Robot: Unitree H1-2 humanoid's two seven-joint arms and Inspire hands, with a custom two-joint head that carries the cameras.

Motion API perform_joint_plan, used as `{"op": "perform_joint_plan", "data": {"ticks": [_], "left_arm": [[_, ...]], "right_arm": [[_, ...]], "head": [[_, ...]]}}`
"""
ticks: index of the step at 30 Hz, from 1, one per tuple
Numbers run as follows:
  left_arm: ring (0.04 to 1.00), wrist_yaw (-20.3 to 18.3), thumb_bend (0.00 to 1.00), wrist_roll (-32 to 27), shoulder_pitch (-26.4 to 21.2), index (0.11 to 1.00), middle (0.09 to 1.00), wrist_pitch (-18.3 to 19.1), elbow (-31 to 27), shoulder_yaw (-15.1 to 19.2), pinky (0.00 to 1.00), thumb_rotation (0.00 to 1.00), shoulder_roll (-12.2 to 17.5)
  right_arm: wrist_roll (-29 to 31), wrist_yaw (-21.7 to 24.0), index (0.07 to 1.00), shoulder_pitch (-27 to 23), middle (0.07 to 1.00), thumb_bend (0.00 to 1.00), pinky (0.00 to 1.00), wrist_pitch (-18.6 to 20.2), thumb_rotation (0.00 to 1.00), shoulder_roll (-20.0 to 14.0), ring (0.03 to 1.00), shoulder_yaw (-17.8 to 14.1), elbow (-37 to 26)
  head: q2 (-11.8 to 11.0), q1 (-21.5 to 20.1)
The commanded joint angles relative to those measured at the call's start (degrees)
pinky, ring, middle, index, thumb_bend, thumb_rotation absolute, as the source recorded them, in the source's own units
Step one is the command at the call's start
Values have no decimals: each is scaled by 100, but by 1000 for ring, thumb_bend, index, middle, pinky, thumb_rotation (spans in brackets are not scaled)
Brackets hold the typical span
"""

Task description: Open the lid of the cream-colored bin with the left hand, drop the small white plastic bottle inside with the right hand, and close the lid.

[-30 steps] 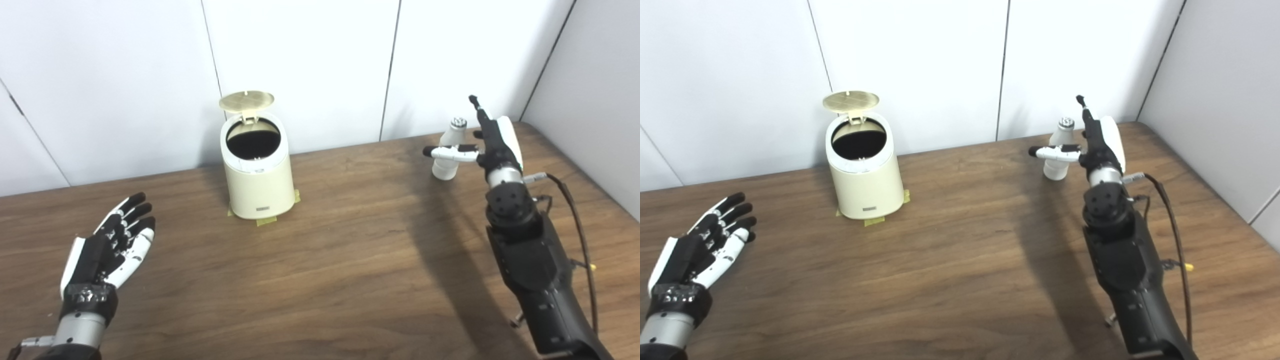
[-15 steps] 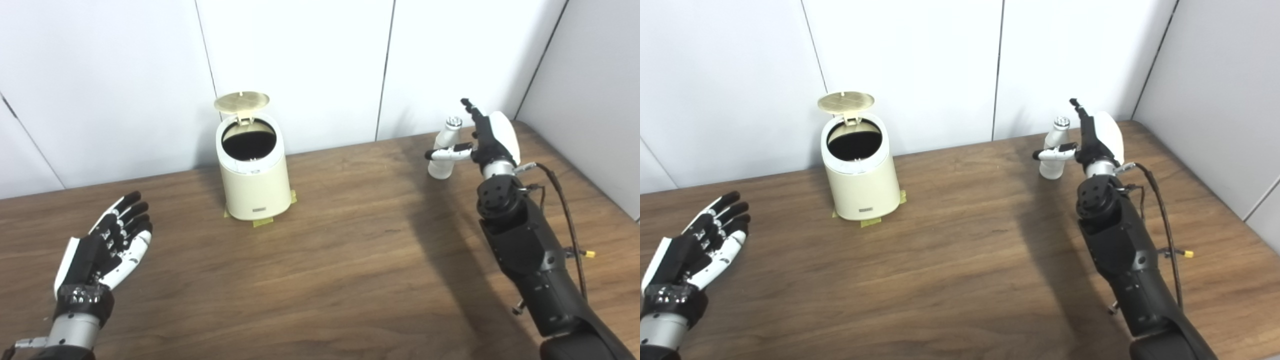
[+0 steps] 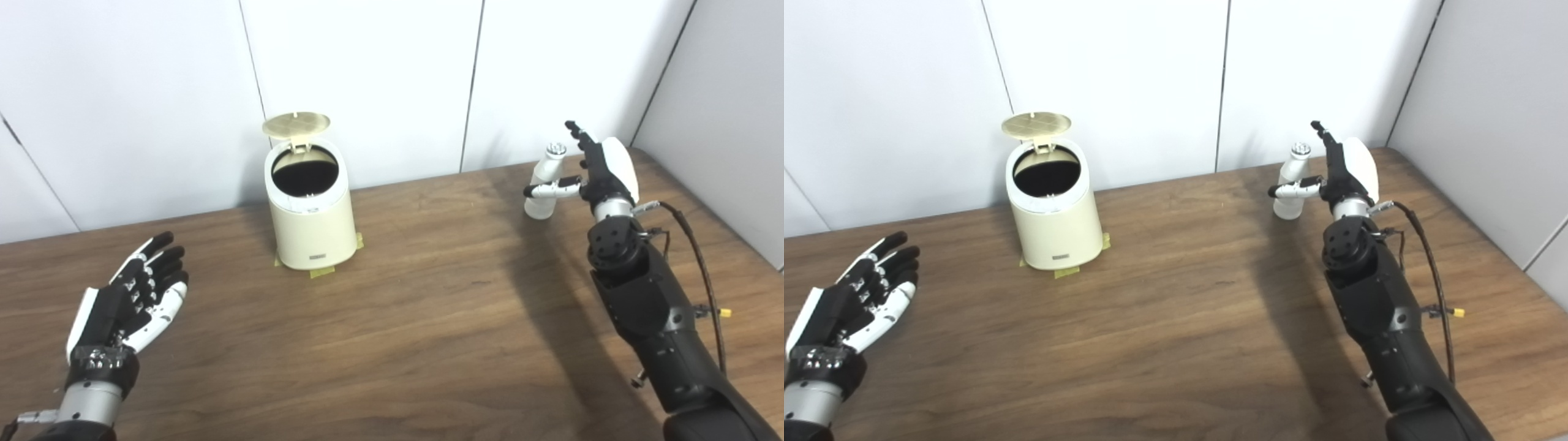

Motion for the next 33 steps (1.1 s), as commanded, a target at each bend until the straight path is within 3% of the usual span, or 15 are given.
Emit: {"op": "perform_joint_plan", "data": {"ticks": [1, 9, 12, 15, 19, 22, 33], "left_arm": [[871, 2, 195, -16, -215, 924, 851, -7, -238, -5, 877, 92, 88], [880, -2, 188, 20, -213, 923, 853, -14, -247, -21, 889, 19, 132], [884, 2, 200, -39, -210, 922, 857, -14, -250, 16, 883, 73, 148], [874, -1, 201, -78, -219, 913, 855, -14, -254, 47, 867, 91, 172], [865, -38, 189, -39, -265, 906, 852, -11, -280, 26, 848, 12, 269], [865, -36, 181, -77, -285, 905, 854, -9, -304, 30, 848, 1, 298], [865, 22, 175, -210, -280, 896, 855, -4, -362, -13, 878, 9, 367]], "right_arm": [[-48, -106, 878, -193, 891, 881, 754, -191, 85, -180, 873, -37, -123], [-75, -133, 846, -147, 845, 848, 653, -296, 95, -69, 786, 118, 4], [-153, -219, 816, -158, 802, 843, 614, -345, 89, -36, 746, 205, 112], [-137, -330, 797, -178, 785, 856, 635, -502, 95, 1, 746, 246, 288], [-140, -450, 763, -177, 747, 851, 603, -794, 106, 20, 690, 331, 435], [0, -461, 731, -193, 716, 840, 560, -970, 118, 68, 643, 281, 522], [107, -552, 708, -162, 666, 760, 556, -1204, 112, 119, 618, 179, 642]], "head": [[6, -2], [19, -6], [36, -23], [42, -38], [54, -49], [64, -46], [83, -56]]}}
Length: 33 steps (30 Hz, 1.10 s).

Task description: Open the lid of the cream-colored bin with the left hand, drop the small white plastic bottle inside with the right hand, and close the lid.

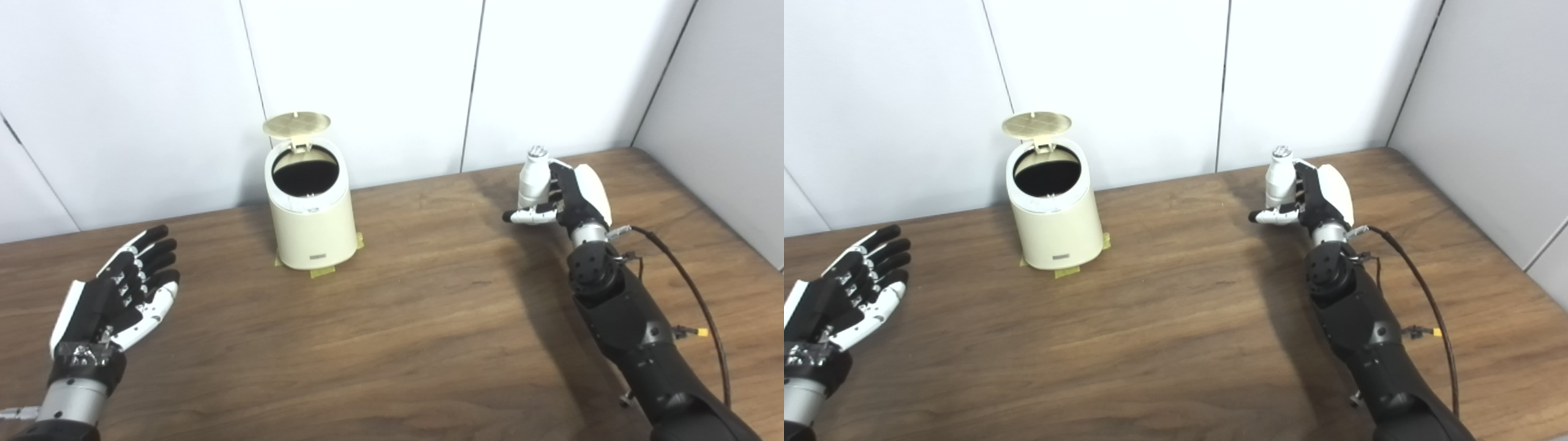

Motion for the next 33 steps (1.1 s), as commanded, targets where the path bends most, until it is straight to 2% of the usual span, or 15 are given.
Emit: {"op": "perform_joint_plan", "data": {"ticks": [1, 5, 8, 9, 10, 12, 18, 27, 33], "left_arm": [[865, 41, 172, -10, -232, 896, 855, -5, -202, -7, 877, 10, 91], [865, 24, 162, -26, -237, 897, 859, -7, -210, -28, 859, 0, 99], [863, 48, 165, 7, -226, 896, 859, -6, -218, -44, 854, 0, 87], [863, 59, 165, 4, -222, 897, 860, -6, -219, -43, 854, 0, 77], [862, 66, 170, -2, -219, 895, 858, -6, -219, -41, 854, 0, 71], [867, 68, 172, -8, -215, 895, 859, -6, -219, -43, 857, 0, 72], [861, 91, 170, 16, -200, 897, 855, -6, -233, -59, 855, 0, 52], [861, 119, 160, 44, -198, 906, 856, -6, -231, -80, 852, 0, 33], [867, 138, 161, 48, -158, 906, 856, -7, -259, -75, 853, 0, -4]], "right_arm": [[6, -181, 703, -193, 650, 761, 543, -307, 100, -132, 602, -97, -142], [114, -237, 687, -167, 607, 753, 498, -401, 59, -90, 559, -189, -154], [83, -385, 645, -145, 511, 605, 456, -526, 10, -66, 516, -223, -154], [29, -457, 638, -146, 499, 585, 448, -489, 5, -54, 509, -224, -169], [-8, -501, 578, -149, 468, 549, 426, -456, 2, -47, 482, -224, -179], [-45, -598, 543, -159, 465, 523, 408, -470, 0, -34, 433, -229, -174], [-9, -697, 489, -197, 490, 521, 426, -416, 0, -23, 436, -248, -194], [8, -654, 493, -151, 484, 521, 416, -389, 0, -38, 430, -243, -324], [13, -571, 522, -76, 472, 519, 390, -363, 0, 5, 413, -221, -726]], "head": [[9, -2], [21, 0], [31, 4], [32, 7], [32, 9], [36, 13], [40, 1], [50, 5], [54, 0]]}}
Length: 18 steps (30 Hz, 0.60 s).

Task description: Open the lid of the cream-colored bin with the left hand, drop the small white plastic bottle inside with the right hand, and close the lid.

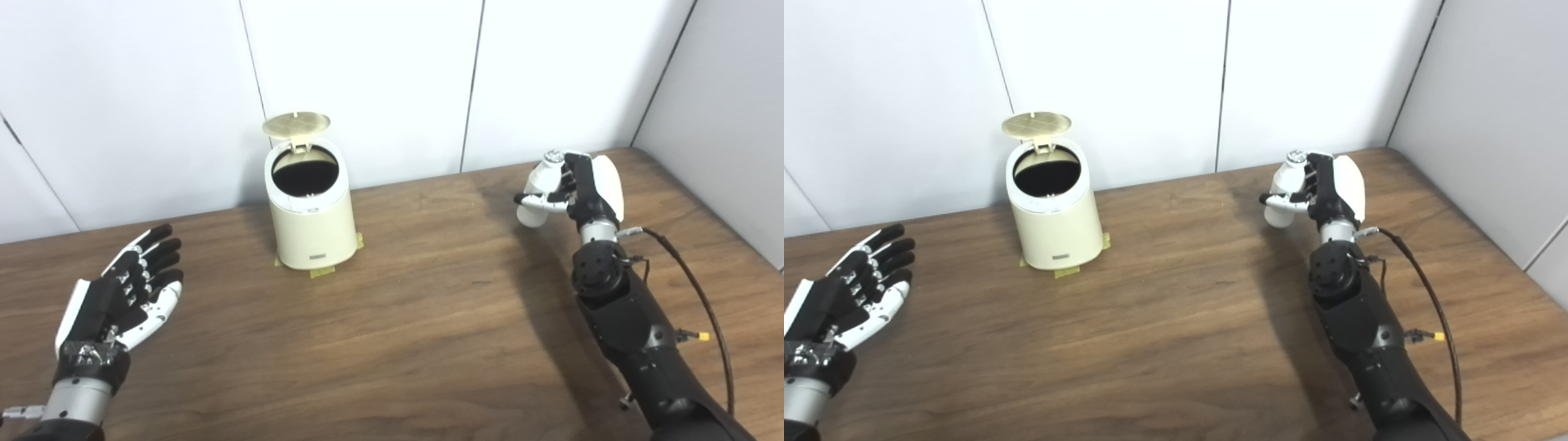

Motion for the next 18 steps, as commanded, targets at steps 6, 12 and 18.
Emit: {"op": "perform_joint_plan", "data": {"ticks": [6, 12, 18], "left_arm": [[865, 104, 176, 25, -134, 899, 851, -8, -201, 23, 860, 0, -57], [843, 100, 171, 34, -78, 899, 848, -11, -217, -40, 845, 0, -157], [843, 120, 170, 204, 43, 895, 843, -18, -243, -129, 826, 3, -299]], "right_arm": [[-194, 64, 514, -145, 484, 519, 382, -366, 0, -30, 412, 118, -951], [-387, 191, 503, -258, 486, 520, 390, -598, 0, 17, 422, 315, -1555], [-526, 604, 500, -469, 490, 521, 393, -179, 0, 262, 434, 433, -2265]], "head": [[3, 27], [-21, 138], [-49, 365]]}}
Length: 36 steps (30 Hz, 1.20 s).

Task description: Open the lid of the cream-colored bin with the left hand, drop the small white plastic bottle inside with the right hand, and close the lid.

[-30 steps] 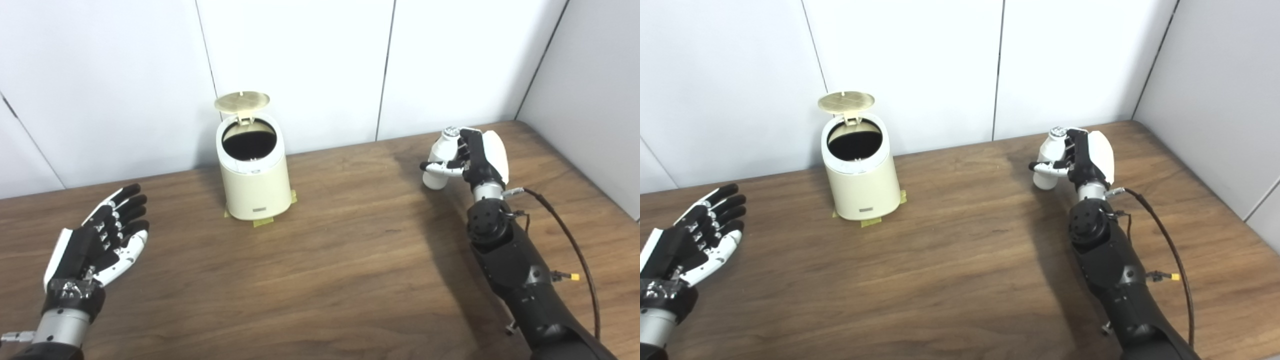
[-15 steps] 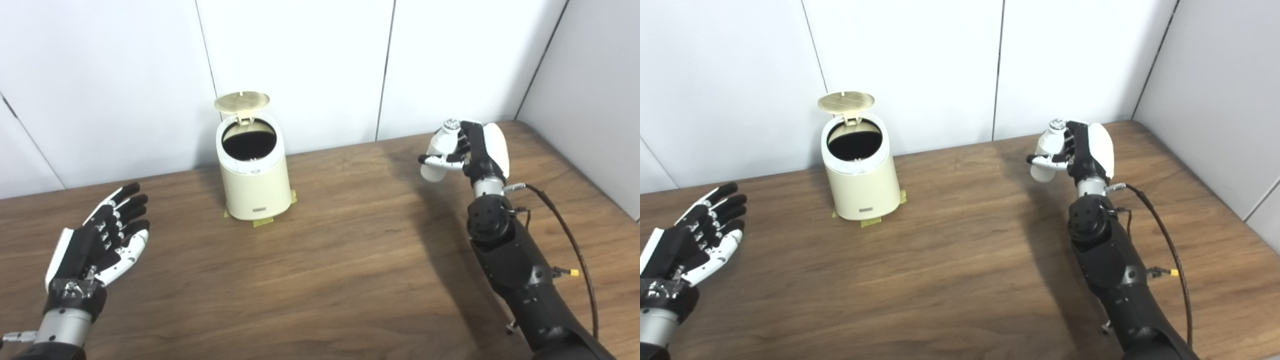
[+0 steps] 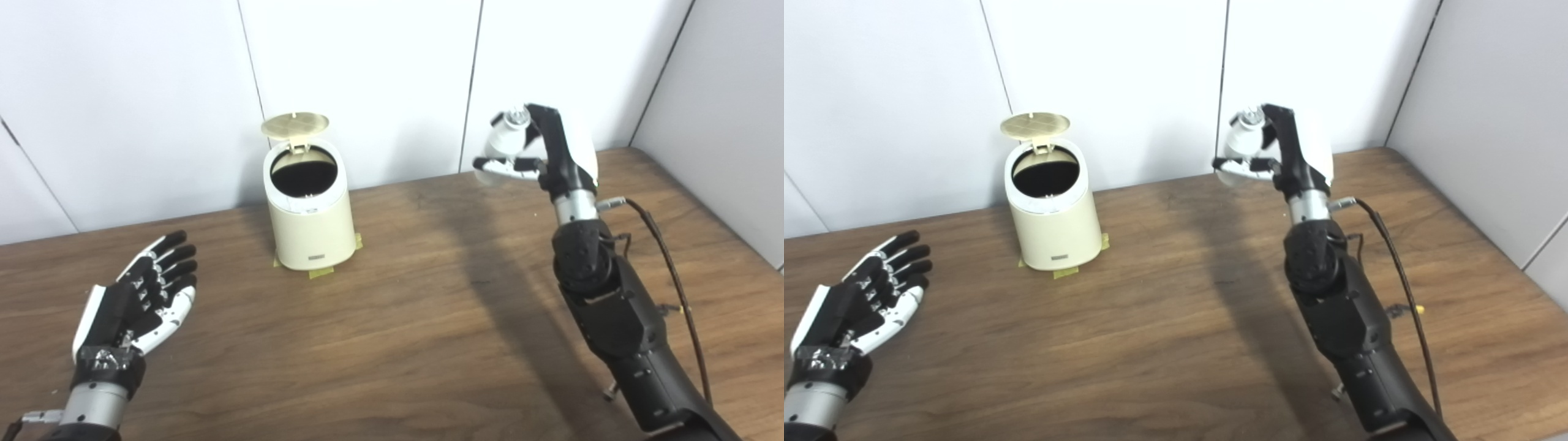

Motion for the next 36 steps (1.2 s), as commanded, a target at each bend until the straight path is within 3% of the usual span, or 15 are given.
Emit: {"op": "perform_joint_plan", "data": {"ticks": [1, 7, 14, 25, 36], "left_arm": [[848, 106, 175, 2, -92, 897, 845, -16, -185, 24, 839, 3, -86], [845, 180, 193, 177, 46, 888, 837, -13, -199, -61, 838, 49, -338], [830, 363, 211, 431, 131, 865, 827, -11, -207, -118, 832, 139, -665], [839, 434, 244, 507, 172, 861, 827, -33, -182, -127, 802, 265, -870], [844, 515, 248, 692, 245, 863, 828, -9, -267, -195, 783, 275, -1119]], "right_arm": [[-39, 155, 502, -392, 486, 521, 389, 21, 0, 51, 429, 48, -371], [-269, 491, 527, -737, 480, 517, 361, 129, 0, 304, 408, 252, -782], [-343, 767, 510, -1178, 491, 519, 358, 20, 0, 517, 412, 468, -771], [-236, 816, 491, -1604, 495, 521, 392, -361, 0, 1127, 429, 838, -136], [-117, 691, 495, -1760, 487, 521, 377, -1063, 0, 1594, 428, 992, 863]], "head": [[-12, 95], [-69, 388], [-126, 816], [-240, 1395], [-267, 1716]]}}
